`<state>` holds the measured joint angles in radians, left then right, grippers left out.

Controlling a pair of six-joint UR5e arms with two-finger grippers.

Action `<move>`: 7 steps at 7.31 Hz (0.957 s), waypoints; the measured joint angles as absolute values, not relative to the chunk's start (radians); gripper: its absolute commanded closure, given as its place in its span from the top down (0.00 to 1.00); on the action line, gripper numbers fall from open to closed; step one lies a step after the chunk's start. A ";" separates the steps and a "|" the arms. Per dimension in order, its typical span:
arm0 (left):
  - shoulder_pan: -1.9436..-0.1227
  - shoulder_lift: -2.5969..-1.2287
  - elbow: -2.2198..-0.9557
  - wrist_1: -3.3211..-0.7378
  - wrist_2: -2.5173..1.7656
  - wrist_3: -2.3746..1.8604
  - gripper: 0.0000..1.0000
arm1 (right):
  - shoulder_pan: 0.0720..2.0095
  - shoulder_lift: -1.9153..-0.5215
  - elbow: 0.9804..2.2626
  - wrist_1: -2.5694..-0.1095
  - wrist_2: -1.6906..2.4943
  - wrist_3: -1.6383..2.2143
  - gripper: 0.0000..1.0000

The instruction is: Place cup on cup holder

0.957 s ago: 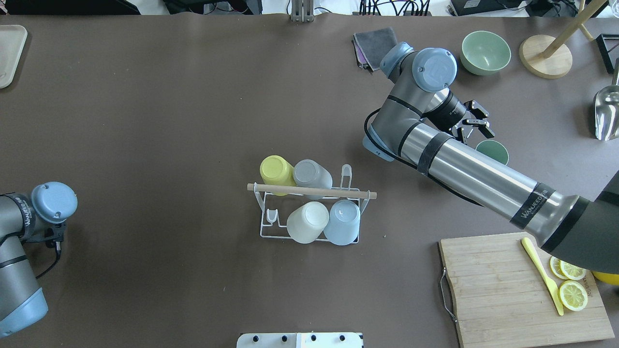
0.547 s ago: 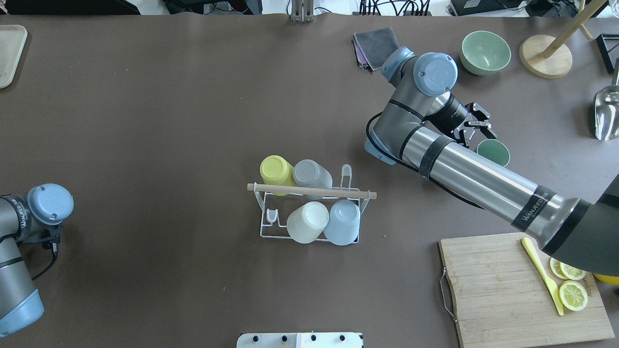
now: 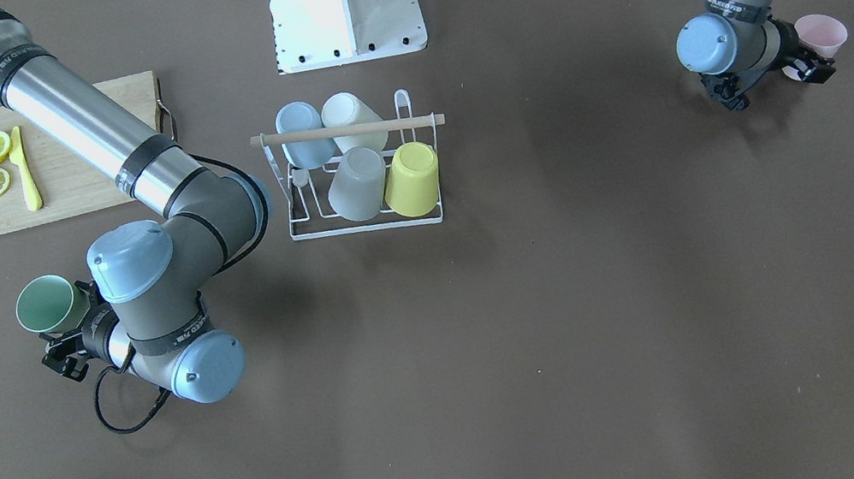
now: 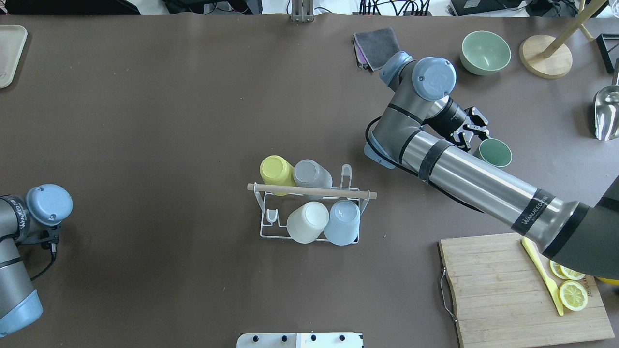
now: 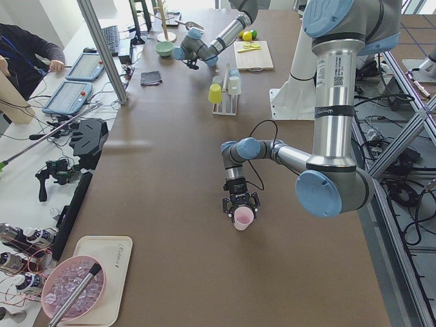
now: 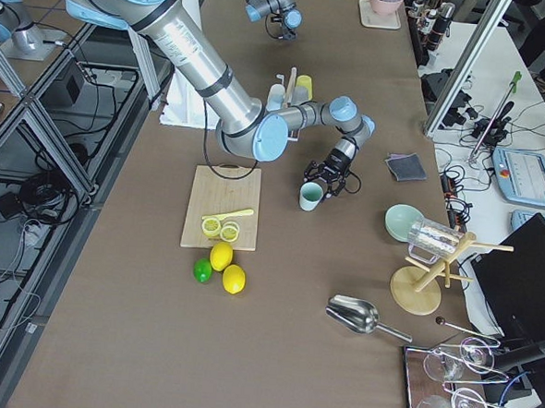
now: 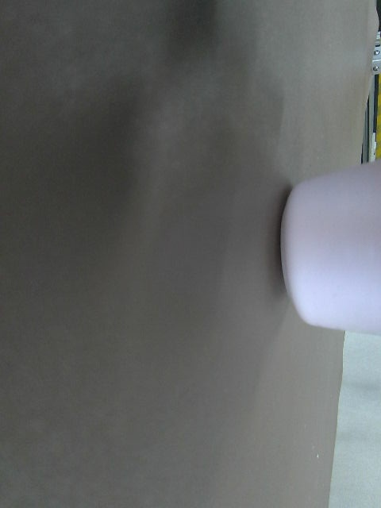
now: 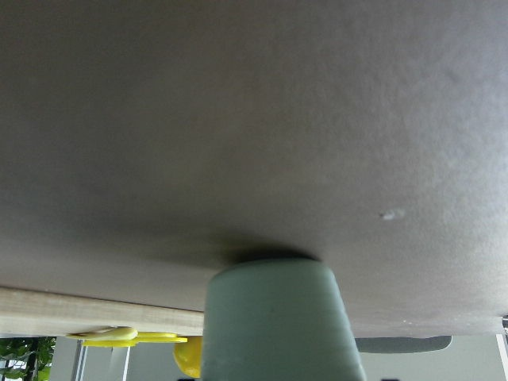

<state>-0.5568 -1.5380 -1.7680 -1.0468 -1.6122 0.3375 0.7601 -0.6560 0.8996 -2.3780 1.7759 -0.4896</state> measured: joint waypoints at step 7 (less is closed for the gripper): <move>-0.560 -1.498 -1.771 -1.101 -1.612 0.341 0.97 | 0.774 -0.790 1.241 -2.464 1.710 -0.524 0.46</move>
<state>-0.5604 -1.4985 -1.7709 -1.1008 -1.6122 0.3405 0.7743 -0.7898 1.2411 -2.4643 1.7098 -0.5237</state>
